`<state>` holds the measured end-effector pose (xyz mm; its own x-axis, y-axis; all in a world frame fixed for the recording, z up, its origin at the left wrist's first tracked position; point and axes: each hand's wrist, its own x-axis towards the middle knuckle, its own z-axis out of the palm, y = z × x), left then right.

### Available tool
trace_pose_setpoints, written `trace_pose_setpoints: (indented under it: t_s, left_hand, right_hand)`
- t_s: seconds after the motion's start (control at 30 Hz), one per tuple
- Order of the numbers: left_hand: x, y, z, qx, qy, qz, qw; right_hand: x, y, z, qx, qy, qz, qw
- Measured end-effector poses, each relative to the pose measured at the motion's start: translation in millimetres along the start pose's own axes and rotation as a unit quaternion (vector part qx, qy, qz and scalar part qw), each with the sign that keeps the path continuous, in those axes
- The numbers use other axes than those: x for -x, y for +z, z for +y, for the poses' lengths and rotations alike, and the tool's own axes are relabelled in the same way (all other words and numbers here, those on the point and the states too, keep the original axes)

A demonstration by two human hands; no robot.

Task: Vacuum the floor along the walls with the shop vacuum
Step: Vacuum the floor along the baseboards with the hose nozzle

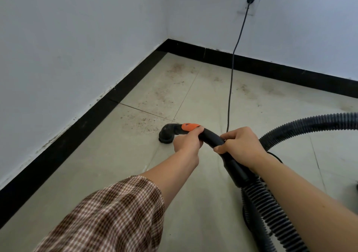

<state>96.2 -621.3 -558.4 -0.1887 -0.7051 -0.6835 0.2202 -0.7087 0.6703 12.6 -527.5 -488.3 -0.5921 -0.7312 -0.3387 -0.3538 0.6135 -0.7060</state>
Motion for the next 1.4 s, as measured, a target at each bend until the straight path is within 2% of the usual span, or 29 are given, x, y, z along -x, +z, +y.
trace_pose_setpoints:
  t_s: [0.6, 1.4]
  left_hand:
    - [-33.5, -24.1, 24.6, 0.042, 0.016, 0.021, 0.999]
    - [-46.1, -60.8, 49.8, 0.045, 0.027, 0.086, 0.995]
  right_hand:
    - [-19.4, 43.0, -18.7, -0.052, -0.001, 0.003, 0.999]
    - [-27.5, 72.8, -46.7, -0.067, -0.024, -0.053, 0.996]
